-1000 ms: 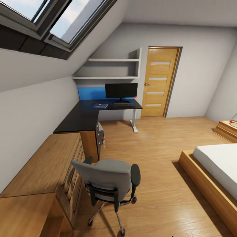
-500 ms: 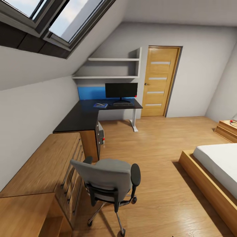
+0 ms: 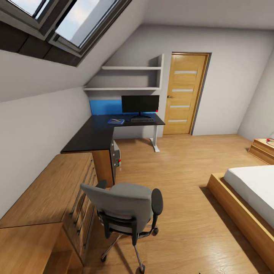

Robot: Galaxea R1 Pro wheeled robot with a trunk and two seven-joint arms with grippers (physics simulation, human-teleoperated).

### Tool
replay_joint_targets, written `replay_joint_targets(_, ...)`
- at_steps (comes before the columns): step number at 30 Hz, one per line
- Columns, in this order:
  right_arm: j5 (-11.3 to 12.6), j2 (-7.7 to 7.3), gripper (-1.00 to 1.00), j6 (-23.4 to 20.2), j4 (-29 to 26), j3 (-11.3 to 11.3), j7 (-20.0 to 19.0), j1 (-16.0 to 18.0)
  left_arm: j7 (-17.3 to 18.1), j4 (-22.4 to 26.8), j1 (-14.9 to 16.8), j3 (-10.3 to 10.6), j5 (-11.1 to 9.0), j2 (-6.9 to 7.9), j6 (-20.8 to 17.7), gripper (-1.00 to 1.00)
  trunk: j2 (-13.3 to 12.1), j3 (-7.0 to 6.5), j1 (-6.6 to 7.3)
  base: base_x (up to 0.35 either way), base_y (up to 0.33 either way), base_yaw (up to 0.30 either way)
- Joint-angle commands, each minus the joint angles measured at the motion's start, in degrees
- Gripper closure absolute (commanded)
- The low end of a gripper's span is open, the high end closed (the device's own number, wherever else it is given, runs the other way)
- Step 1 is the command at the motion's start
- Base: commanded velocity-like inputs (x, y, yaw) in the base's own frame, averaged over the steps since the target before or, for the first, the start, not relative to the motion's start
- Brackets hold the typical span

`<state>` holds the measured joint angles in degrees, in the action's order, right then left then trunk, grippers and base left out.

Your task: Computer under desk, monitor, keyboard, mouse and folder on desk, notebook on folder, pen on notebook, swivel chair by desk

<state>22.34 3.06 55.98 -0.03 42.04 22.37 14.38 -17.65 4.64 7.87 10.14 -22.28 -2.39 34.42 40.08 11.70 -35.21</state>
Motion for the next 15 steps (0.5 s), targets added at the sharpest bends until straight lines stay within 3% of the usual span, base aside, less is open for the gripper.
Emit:
replay_joint_targets(1, 0.25, 0.02, -1.0, 0.09, 0.03, 0.49, 0.33, 0.04, -0.38, 0.0, 0.04, 0.5, -0.24, 0.0, 0.1, -1.0, 0.49, 0.27, -0.24, 0.0, 0.0, 0.0)
replay_joint_targets(15, 0.25, 0.02, -1.0, 0.08, 0.03, 0.48, 0.3, 0.04, -0.37, 0.01, 0.04, 0.5, -0.14, 0.08, 0.04, -1.0, 6.1, 2.79, -3.31, 0.0, 0.0, 0.0)
